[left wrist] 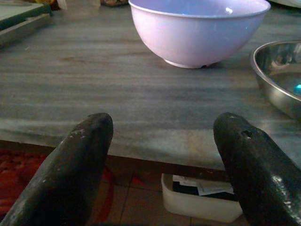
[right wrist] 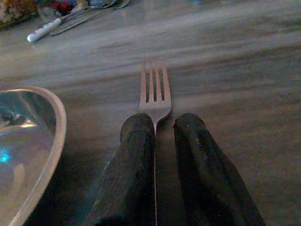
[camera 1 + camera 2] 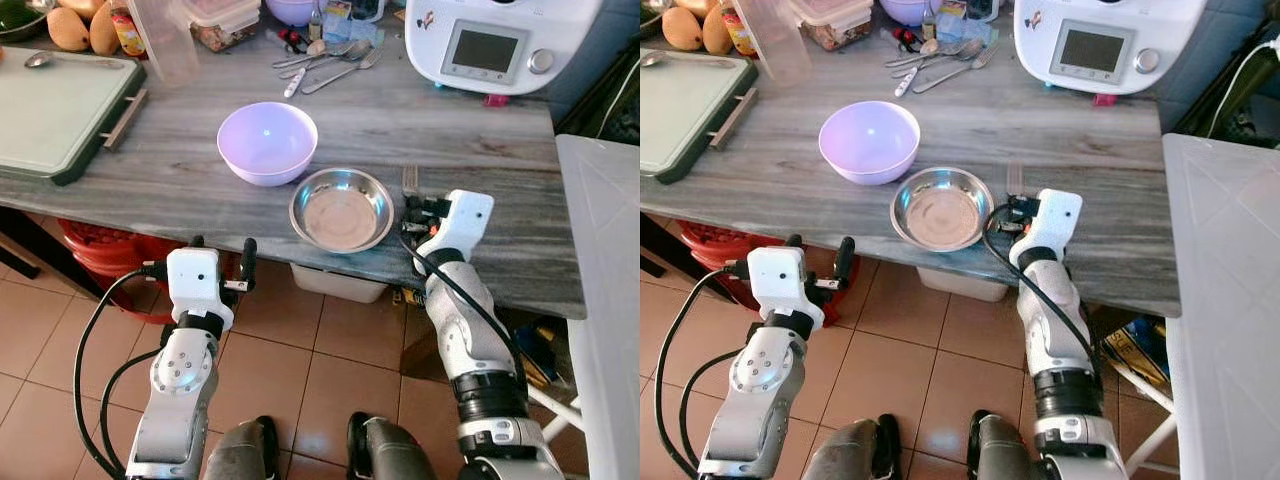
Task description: Setting the table
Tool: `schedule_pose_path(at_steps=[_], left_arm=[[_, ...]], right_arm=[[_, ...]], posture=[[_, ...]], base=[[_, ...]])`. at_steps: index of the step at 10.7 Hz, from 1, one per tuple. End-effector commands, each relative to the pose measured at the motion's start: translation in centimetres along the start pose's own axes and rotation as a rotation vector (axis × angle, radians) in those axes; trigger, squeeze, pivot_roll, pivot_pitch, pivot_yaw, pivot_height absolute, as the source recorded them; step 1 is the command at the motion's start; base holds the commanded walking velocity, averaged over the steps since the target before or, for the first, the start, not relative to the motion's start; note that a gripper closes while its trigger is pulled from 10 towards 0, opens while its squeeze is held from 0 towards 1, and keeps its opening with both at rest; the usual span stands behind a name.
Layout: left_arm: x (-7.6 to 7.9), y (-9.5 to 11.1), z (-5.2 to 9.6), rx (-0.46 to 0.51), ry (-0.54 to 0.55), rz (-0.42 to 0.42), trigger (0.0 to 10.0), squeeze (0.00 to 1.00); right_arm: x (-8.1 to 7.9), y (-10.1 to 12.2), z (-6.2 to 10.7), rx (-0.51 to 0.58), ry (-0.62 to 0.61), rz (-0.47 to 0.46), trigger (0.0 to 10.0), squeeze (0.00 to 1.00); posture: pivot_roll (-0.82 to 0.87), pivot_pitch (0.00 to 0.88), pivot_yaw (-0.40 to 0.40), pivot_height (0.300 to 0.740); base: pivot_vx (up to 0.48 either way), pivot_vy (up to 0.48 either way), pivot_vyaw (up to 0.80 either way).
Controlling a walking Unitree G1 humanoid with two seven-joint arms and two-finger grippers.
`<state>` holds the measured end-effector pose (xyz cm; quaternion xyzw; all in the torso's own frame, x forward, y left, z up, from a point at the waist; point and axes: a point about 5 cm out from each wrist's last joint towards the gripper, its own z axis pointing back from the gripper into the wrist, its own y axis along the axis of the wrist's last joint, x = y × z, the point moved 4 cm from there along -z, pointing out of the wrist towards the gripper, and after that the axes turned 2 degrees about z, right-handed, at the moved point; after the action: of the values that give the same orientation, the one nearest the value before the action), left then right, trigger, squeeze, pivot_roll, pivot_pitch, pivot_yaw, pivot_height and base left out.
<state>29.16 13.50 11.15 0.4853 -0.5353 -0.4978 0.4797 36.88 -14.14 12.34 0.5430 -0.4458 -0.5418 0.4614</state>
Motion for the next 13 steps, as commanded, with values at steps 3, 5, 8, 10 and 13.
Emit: schedule_pose_path(at_steps=[3,5,8,10,13], left_arm=[[0.1,0.1,0.2,0.003,-0.010,-0.004,10.0,0.00],[0.1,0.1,0.2,0.004,-0.011,-0.004,10.0,0.00],[0.1,0.2,0.1,0.008,-0.011,-0.004,10.0,0.00],[0.1,0.2,0.0,0.009,-0.011,-0.002,10.0,0.00],[0.1,0.1,0.0,0.004,-0.017,-0.004,10.0,0.00]], right_arm=[[0.4,0.5,0.3,0.039,-0.015,0.009,10.0,0.00],[0.3,1.3,0.2,0.083,-0.005,0.035,10.0,0.00],[0.8,3.0,0.1,0.147,-0.045,0.117,10.0,0.00],[2.1,2.9,0.5,0.136,-0.103,0.127,10.0,0.00],[2.8,1.1,0.7,0.041,-0.110,0.105,10.0,1.00]], posture=[[0.00,0.201,0.012,0.740],[0.00,0.201,0.012,0.740],[0.00,0.197,0.009,0.740],[0.00,0.196,0.010,0.740],[0.00,0.196,0.014,0.740]], base=[[0.000,0.000,0.00],[0.000,0.000,0.00],[0.000,0.000,0.00],[0.000,0.000,0.00],[0.000,0.000,0.00]])
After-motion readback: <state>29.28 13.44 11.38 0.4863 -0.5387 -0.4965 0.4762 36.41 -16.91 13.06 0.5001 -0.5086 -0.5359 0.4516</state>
